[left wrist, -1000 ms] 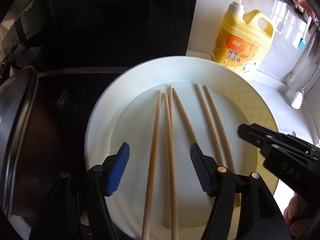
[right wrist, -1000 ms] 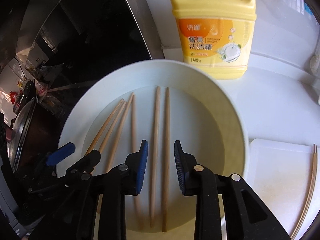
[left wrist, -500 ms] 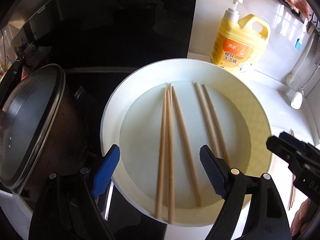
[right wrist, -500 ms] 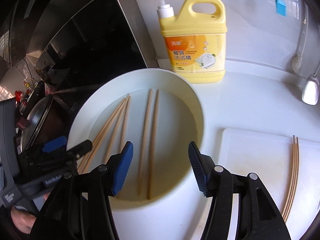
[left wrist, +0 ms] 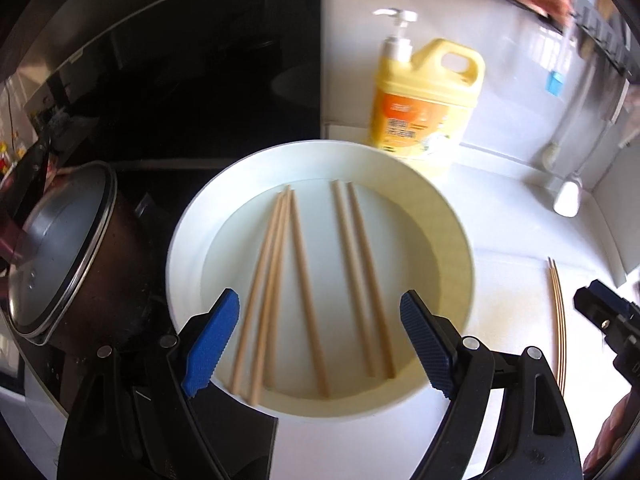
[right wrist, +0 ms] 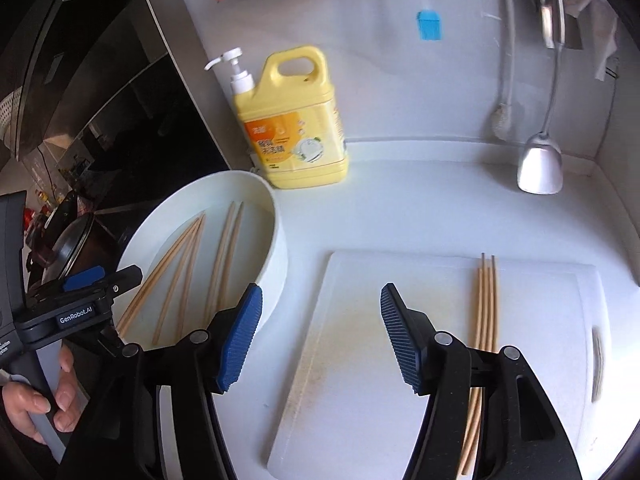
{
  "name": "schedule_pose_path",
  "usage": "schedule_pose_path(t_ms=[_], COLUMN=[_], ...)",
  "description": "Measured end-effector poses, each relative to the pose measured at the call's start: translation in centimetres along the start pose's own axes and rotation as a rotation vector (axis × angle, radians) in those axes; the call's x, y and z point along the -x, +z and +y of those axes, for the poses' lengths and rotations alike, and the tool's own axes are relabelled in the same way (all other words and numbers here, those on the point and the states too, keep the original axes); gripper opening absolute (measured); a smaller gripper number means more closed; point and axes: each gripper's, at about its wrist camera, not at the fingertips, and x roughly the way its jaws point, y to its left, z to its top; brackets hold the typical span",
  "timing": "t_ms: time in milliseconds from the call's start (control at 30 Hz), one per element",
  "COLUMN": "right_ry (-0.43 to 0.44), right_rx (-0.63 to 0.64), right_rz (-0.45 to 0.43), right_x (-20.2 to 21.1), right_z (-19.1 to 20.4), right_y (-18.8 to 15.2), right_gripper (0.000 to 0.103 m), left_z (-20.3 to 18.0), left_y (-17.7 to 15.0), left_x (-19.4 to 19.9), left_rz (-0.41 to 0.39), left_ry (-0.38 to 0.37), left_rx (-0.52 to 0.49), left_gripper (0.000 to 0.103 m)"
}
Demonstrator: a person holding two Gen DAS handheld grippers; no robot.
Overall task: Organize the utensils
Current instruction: 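Move both open grippers back over the chopstick bundle on the board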
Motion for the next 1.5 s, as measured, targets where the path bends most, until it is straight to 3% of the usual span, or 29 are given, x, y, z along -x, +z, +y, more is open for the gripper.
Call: schedule_pose_path(t_ms=[533,900,1267,1500], right_ry=[-0.052,-0.071,-0.152,-0.154], right_rx=[-0.145,-0.147,-0.159,-0.151], right_rz=[-0.028,0.017,0.016,-0.005], right_x=[6.5,7.1,4.7,2.4], right_z=[-12.3,-19.7,-19.4,-18.0], right_y=[-4.8,-8.1,-8.6,-9.0], right_gripper=[0.061,0.061,0.062,0.065], left_z=[-12.2,-19.5,-21.6,-20.6], left_y=[-3.0,-6.6,-7.7,-9.2], left_x=[3.1,2.4,0.1,-2.0], left_rz=[-0.032,0.043,0.01,0.006], left_ry=[-0.055,-0.061,-0.117,-0.135], left_rx=[-0.128,-0.091,-0.168,-0.124], left_gripper=[0.084,0.084,0.089,0.09])
